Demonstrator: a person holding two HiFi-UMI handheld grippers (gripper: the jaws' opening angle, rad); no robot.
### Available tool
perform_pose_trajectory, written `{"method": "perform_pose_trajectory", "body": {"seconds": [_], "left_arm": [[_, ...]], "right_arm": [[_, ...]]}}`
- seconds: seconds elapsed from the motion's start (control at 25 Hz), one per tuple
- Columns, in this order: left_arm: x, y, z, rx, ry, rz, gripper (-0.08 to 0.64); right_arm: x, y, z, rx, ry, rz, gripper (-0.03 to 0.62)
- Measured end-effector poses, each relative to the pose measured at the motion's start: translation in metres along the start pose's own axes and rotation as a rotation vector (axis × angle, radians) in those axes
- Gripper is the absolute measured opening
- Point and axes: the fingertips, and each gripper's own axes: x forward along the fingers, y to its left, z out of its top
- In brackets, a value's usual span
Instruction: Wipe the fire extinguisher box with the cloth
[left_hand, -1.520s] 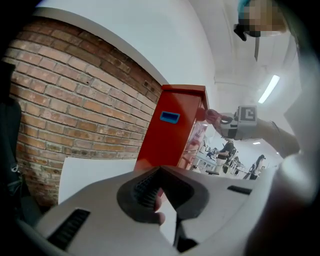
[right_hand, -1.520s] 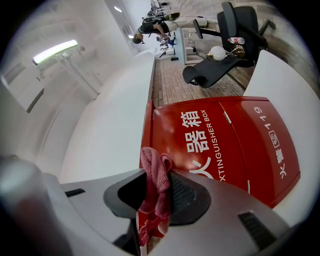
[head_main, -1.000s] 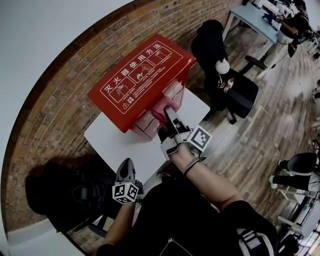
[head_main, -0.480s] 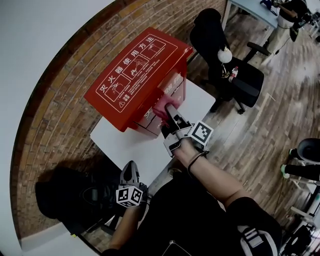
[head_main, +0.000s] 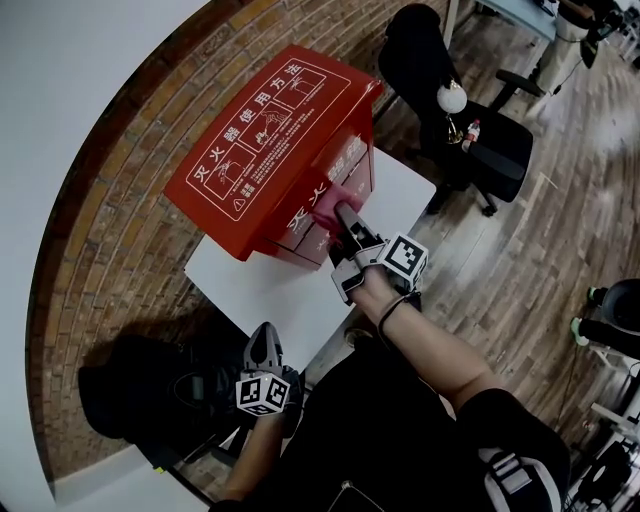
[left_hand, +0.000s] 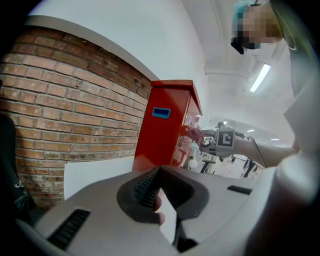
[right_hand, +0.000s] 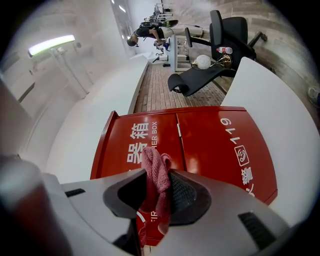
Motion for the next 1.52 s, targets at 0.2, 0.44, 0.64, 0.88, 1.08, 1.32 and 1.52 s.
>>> {"method": "perform_pose_trajectory", "body": {"seconds": [0.2,0.44,0.64,0.88,1.08,1.32,1.52], "left_arm": [[0.001,0.0,-0.002,0.003,0.005,0.001,0.021],[0.001,0.002,-0.003,0.002,0.006,0.009,0.021],[-0.002,0.003,-0.005,-0.001,0.008,0.016,0.021],[-0.005,0.006,-0.004,-0.004,0.002,0.025,0.021],[-0.008,0.007,-0.006,-0.009,0.002,0.032,0.021],[-0.009,0.008,-0.01,-0.009,0.007,0.031,0.021],[-0.008,0.007,-0.013,-0.012,0.011,0.028,0.021]], "right_arm": [[0.002,-0.019,0.003,0.009,-0.004,-0.015,0.115],[0.003,-0.038,0.006,-0.01,0.008,-0.054,0.115],[0.004,-0.052,0.008,-0.032,0.002,-0.07,0.115],[0.004,-0.055,0.008,-0.083,0.002,-0.11,0.115],[0.002,-0.065,0.009,-0.081,-0.004,-0.145,0.115],[0.0,-0.082,0.009,-0.074,-0.009,-0.17,0.115],[-0.001,-0.093,0.01,-0.077,-0.008,-0.185,0.115]]}}
